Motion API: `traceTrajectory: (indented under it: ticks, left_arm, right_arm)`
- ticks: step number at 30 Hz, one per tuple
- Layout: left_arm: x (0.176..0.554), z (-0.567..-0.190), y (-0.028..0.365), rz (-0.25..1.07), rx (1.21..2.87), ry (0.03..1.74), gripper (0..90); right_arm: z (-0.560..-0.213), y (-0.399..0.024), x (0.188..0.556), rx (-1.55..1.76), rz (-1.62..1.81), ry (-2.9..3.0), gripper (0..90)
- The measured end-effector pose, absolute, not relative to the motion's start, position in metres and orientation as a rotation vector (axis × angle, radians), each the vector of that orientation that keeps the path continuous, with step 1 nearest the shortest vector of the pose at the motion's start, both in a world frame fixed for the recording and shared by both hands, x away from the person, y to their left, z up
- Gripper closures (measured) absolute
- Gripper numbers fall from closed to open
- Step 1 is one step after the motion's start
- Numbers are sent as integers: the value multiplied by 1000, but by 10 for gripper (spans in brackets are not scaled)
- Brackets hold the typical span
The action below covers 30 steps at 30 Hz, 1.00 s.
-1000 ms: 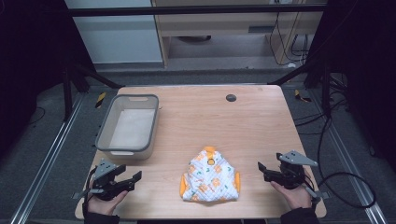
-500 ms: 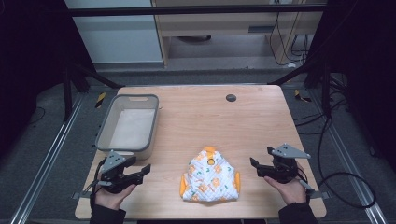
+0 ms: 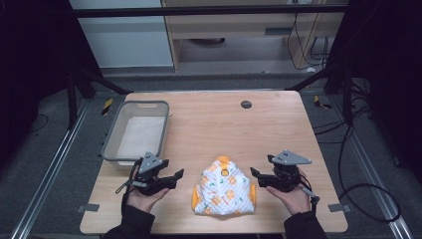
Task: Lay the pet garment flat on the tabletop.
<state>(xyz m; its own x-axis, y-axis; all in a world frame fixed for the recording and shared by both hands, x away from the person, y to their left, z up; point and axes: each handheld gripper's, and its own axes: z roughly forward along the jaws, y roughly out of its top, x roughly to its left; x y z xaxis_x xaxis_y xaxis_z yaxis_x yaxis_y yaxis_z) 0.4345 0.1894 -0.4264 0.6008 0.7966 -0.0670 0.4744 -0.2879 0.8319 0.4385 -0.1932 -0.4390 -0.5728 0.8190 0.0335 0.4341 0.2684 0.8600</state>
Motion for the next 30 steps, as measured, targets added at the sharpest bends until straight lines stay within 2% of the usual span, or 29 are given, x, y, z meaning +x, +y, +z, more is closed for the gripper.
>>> traceTrajectory:
  ticks: [30]
  left_arm:
    - [458, -468, 128, 319, 2139, 913, 357]
  right_arm:
    - [-474, -162, 445, 1095, 1210, 2391, 377]
